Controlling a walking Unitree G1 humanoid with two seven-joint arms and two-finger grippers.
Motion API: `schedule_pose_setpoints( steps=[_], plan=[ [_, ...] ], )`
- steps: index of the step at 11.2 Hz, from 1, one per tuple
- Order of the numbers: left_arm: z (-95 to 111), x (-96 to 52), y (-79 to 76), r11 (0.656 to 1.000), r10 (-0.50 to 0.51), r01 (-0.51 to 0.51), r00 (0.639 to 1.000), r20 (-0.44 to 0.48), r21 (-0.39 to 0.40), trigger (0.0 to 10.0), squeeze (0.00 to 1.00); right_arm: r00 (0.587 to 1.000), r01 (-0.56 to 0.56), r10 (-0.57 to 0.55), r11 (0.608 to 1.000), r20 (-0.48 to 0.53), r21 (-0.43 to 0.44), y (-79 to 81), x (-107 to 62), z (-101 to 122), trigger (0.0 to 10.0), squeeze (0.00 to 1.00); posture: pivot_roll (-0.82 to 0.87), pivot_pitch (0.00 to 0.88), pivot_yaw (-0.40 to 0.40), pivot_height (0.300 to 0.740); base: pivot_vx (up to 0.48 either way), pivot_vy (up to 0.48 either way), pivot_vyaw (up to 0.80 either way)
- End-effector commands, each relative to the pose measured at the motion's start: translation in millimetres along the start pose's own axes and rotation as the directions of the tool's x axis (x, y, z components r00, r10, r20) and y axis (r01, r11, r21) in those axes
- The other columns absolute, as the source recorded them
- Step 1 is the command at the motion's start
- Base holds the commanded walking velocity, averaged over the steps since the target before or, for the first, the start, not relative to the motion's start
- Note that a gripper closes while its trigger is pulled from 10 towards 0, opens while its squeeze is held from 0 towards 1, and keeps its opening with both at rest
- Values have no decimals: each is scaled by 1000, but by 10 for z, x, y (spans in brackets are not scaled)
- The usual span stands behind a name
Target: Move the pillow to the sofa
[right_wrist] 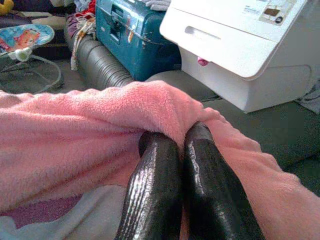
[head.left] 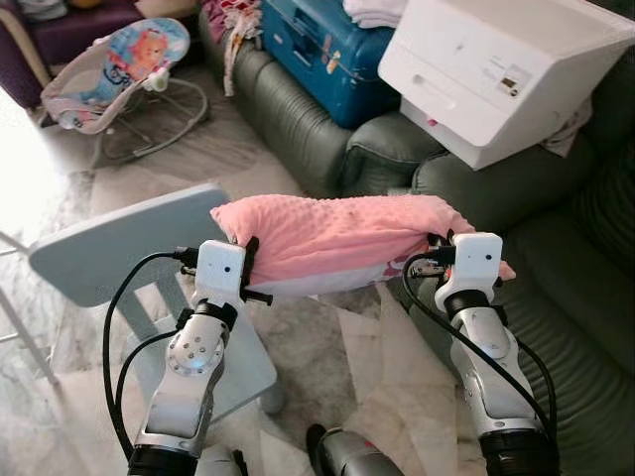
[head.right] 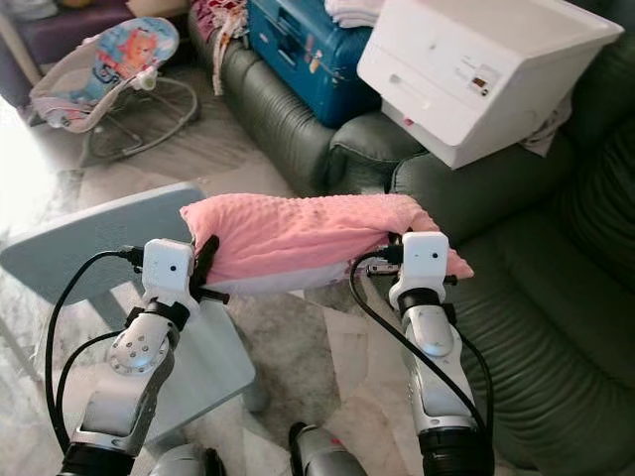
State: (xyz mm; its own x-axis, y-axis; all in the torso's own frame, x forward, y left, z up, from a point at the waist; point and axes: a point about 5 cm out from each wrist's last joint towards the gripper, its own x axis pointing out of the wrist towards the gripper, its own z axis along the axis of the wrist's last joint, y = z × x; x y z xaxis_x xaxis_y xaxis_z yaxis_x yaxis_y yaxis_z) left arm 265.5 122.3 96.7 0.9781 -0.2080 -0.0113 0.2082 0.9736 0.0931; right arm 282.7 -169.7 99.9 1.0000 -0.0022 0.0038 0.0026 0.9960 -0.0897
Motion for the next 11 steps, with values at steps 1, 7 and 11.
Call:
schedule_pose_setpoints(
  steps=[1, 7, 11],
  plan=[
    [58, 17, -28, 1000, -23, 23, 1000, 18, -7, 10000, 0, 1000, 16, -16, 1000, 19, -4, -29, 23, 41, 10000, 0, -46, 104, -40, 740, 0, 0, -800],
    [82, 34, -80, 997, -70, 71, 997, 33, -31, 10000, 0, 1000, 12, -12, 1000, 14, -6, -27, 32, 49, 10000, 0, -54, 103, -44, 740, 0, 0, -533],
    [77, 33, -91, 996, -75, 76, 997, 32, -50, 10000, 0, 1000, 13, -12, 1000, 10, -12, -43, 35, 47, 10000, 0, -58, 103, -48, 740, 0, -157, -800]
  ],
)
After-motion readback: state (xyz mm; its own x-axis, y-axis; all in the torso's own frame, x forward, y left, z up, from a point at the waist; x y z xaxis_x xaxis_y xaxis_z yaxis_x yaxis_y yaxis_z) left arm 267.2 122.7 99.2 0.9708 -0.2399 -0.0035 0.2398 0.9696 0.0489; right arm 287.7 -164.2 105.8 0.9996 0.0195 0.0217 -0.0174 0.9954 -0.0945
